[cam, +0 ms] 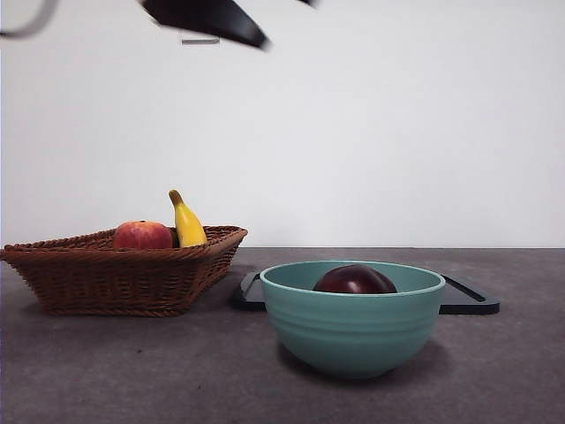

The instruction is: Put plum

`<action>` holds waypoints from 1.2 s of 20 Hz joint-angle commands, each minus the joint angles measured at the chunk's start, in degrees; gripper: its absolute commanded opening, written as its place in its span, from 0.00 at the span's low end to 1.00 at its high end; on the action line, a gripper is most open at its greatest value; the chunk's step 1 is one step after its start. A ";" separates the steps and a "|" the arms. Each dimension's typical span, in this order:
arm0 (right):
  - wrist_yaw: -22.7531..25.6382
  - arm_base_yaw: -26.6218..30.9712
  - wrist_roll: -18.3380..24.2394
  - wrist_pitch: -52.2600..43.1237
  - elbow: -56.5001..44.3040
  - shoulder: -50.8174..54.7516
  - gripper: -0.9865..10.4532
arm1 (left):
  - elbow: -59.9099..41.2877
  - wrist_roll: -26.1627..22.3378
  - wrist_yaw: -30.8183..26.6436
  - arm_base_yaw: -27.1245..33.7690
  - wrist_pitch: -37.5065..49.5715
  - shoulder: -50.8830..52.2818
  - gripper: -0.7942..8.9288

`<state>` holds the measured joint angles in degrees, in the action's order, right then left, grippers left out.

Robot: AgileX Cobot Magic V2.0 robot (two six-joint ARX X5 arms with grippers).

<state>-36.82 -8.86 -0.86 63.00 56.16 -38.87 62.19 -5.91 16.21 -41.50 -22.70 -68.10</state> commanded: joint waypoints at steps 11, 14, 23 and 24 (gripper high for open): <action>2.34 -0.13 0.24 -1.29 0.94 -0.39 0.39 | 1.16 -1.44 16.57 12.28 -31.23 16.02 0.47; 2.32 -0.13 0.20 -1.25 0.94 -0.39 0.39 | 1.16 -3.91 21.77 12.22 -36.89 16.04 0.47; 2.32 -0.15 -0.46 0.87 0.85 -0.57 0.39 | 1.16 -3.93 21.75 12.24 -37.66 16.04 0.47; 2.32 -0.28 -0.87 0.83 0.83 -1.25 0.39 | 1.16 -3.93 21.75 12.24 -37.57 16.04 0.47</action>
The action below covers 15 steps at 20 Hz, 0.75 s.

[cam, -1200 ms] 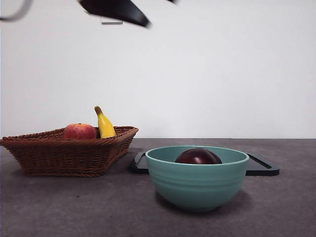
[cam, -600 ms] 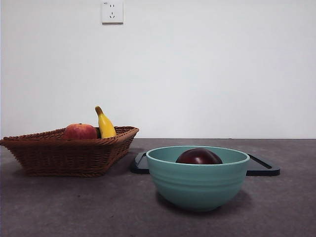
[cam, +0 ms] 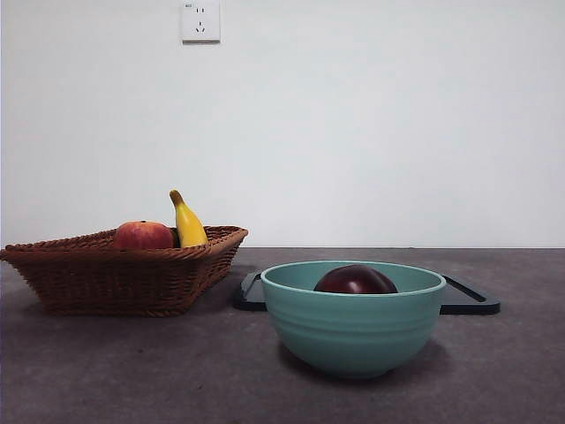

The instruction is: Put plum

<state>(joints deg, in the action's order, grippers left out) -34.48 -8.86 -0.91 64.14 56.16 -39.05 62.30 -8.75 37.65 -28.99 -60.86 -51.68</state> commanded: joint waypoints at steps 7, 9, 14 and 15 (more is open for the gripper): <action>0.26 -5.11 -5.03 -9.84 -4.52 -10.21 0.38 | 1.05 -1.11 0.31 -0.26 0.90 -0.37 0.47; 2.51 -7.87 -7.23 -16.04 -8.24 -13.00 0.38 | 1.05 -1.09 0.31 -0.26 0.87 -0.37 0.47; 10.19 -14.53 -10.78 -29.92 -14.51 -20.44 0.38 | 1.05 -1.11 0.31 -0.26 0.94 -0.37 0.47; 11.89 -15.85 -10.95 -31.95 -14.95 -22.12 0.38 | 1.05 -1.11 0.31 -0.26 1.11 -0.37 0.47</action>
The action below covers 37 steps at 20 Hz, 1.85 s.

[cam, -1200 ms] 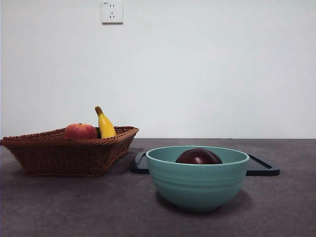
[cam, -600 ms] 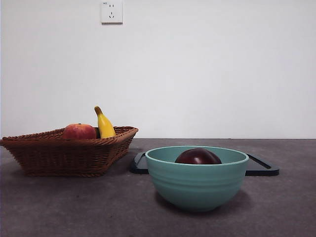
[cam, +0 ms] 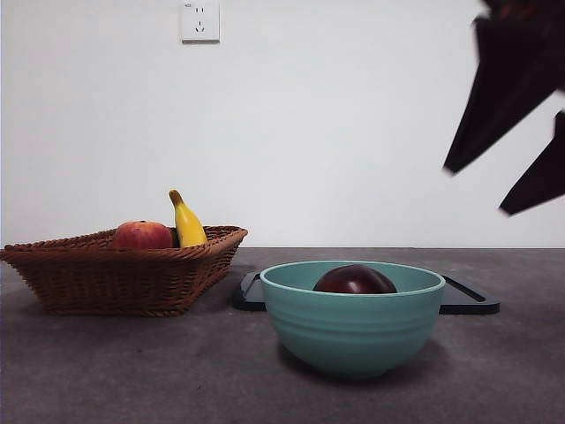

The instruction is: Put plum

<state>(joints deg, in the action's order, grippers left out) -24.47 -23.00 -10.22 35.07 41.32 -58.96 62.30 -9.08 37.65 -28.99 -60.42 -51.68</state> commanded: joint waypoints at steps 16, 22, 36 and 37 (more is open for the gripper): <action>12.74 -10.91 -4.15 -20.52 -0.17 -22.05 0.13 | 1.05 -0.76 0.31 -0.26 1.73 -0.37 0.47; 12.70 -11.52 -4.22 -21.84 0.15 -22.58 0.09 | 1.05 -0.76 0.28 -0.26 1.73 -0.37 0.47; 14.05 -4.72 -3.72 -17.40 13.94 -24.15 0.09 | 1.05 -0.79 0.28 -0.26 3.06 -0.37 0.47; 13.99 -3.10 -3.21 -17.31 15.67 -25.90 0.09 | 1.05 -0.79 0.28 -0.26 3.04 -0.37 0.47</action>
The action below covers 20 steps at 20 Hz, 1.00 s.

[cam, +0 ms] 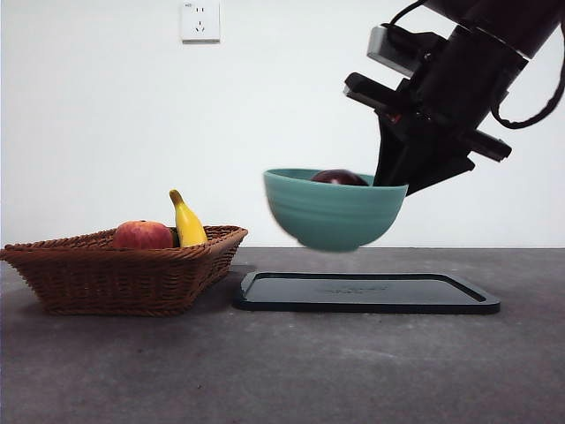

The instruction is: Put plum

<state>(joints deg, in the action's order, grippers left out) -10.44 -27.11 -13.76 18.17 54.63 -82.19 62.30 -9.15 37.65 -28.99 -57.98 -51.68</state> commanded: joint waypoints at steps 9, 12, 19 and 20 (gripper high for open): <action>-0.13 7.85 2.86 1.57 17.16 -21.40 0.09 | 1.05 -0.72 0.28 -0.26 0.59 -0.37 0.47; 0.00 7.87 2.99 0.31 17.51 -23.89 0.09 | 1.05 -0.72 0.28 -0.26 0.59 -0.37 0.47; 0.02 7.85 3.69 0.44 17.49 -25.09 0.11 | 1.05 -0.70 0.28 -0.26 0.57 -0.37 0.47; 0.02 7.85 3.56 0.44 17.49 -25.09 0.18 | 1.05 -0.70 0.28 -0.26 0.57 -0.35 0.47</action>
<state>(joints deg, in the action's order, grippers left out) -10.44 -19.03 -10.70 18.94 70.81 -106.10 62.30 -9.15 37.65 -28.99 -57.98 -51.68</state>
